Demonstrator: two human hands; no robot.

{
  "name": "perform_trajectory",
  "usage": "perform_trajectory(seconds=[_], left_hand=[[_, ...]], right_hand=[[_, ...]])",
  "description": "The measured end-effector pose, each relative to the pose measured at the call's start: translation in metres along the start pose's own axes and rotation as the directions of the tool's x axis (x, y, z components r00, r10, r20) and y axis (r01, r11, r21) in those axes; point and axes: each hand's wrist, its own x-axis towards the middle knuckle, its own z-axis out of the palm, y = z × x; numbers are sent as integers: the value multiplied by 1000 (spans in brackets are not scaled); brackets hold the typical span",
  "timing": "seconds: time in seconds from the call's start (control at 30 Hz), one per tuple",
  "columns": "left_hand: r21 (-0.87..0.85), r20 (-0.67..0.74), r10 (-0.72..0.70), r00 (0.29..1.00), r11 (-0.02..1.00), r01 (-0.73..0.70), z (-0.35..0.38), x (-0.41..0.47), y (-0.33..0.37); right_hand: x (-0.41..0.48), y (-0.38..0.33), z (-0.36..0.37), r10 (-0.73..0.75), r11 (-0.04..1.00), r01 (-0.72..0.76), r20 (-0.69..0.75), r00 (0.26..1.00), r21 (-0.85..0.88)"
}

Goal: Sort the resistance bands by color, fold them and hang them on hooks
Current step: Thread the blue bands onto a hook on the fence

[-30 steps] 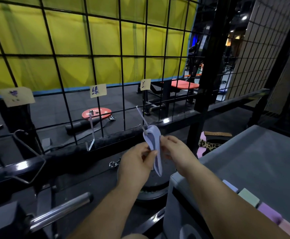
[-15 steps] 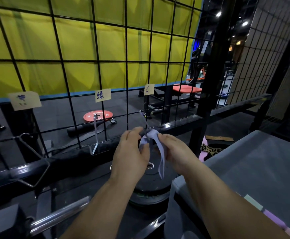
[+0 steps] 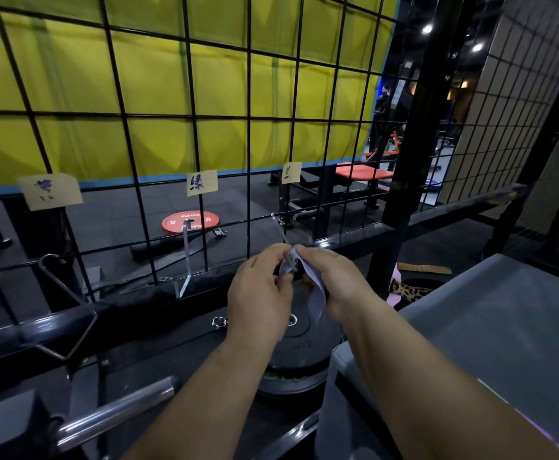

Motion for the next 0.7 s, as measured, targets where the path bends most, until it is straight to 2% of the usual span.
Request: perform_trajectory(seconds=[0.23, 0.43, 0.7], left_hand=[[-29, -47, -11, 999, 1000, 10, 4, 2, 4], [-94, -49, -44, 998, 995, 39, 6, 1, 2], [-191, -74, -86, 994, 979, 71, 9, 0, 3]], right_hand=[[2, 3, 2, 11, 1000, -11, 17, 1000, 14], [4, 5, -3, -64, 996, 60, -53, 997, -69], [2, 6, -4, -64, 992, 57, -61, 996, -116]])
